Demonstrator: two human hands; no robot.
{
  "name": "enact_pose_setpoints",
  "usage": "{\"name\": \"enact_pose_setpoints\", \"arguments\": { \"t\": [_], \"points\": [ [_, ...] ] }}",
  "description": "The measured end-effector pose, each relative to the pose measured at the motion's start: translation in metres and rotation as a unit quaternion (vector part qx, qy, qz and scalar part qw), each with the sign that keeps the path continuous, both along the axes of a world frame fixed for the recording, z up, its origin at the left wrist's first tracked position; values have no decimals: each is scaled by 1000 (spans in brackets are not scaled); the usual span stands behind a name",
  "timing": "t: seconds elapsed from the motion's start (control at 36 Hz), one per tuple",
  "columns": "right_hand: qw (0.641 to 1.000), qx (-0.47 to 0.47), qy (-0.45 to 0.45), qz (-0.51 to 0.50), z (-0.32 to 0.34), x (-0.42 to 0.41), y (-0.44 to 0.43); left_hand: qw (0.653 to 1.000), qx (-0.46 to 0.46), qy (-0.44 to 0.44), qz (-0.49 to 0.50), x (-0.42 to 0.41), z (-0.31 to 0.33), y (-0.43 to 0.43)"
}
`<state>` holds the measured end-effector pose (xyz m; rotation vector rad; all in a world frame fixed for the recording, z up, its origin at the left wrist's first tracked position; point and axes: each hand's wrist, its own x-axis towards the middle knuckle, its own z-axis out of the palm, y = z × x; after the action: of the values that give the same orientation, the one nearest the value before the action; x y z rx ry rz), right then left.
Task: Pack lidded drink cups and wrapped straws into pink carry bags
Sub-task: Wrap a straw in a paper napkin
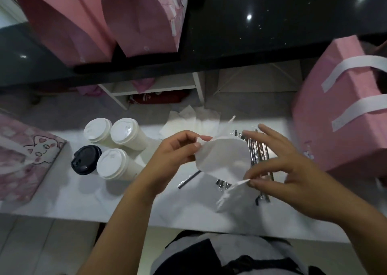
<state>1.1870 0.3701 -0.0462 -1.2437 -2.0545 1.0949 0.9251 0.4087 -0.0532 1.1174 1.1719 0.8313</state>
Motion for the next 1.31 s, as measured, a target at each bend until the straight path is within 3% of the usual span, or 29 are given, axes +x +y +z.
{"name": "enact_pose_setpoints", "arguments": {
  "t": [0.11,0.28,0.44,0.56,0.67,0.78,0.92,1.08,1.17,1.25,1.31],
  "points": [
    [1000,23,9,18,14,-11,15,1000,-3,-19,-20,13,5,-11],
    [995,-27,93,-16,7,-17,17,982,-92,-105,127,14,-12,-8],
    [923,-217,311,-63,-14,-6,-6,912,-221,-312,147,-15,-44,-7],
    [912,-259,309,-76,-22,4,-16,847,-274,-435,134,-31,-71,-7],
    [903,-268,329,-64,-26,3,-19,792,-320,-491,170,-29,-82,-6],
    [891,-281,351,-56,-22,-1,-21,814,-333,-417,228,-14,-86,-5],
    [934,-243,250,-83,-20,-6,-19,840,-354,-382,152,-3,-86,-9],
    [965,-216,139,-45,-8,-8,-3,888,-343,-304,28,9,-74,-13],
    [991,-135,8,-22,-8,-13,10,915,-313,-255,-31,14,-66,-16],
    [992,-96,-83,-8,-11,-21,23,926,-289,-239,-46,18,-61,-19],
    [988,-135,-72,9,-14,-25,28,927,-279,-242,-65,18,-57,-20]
  ]
}}
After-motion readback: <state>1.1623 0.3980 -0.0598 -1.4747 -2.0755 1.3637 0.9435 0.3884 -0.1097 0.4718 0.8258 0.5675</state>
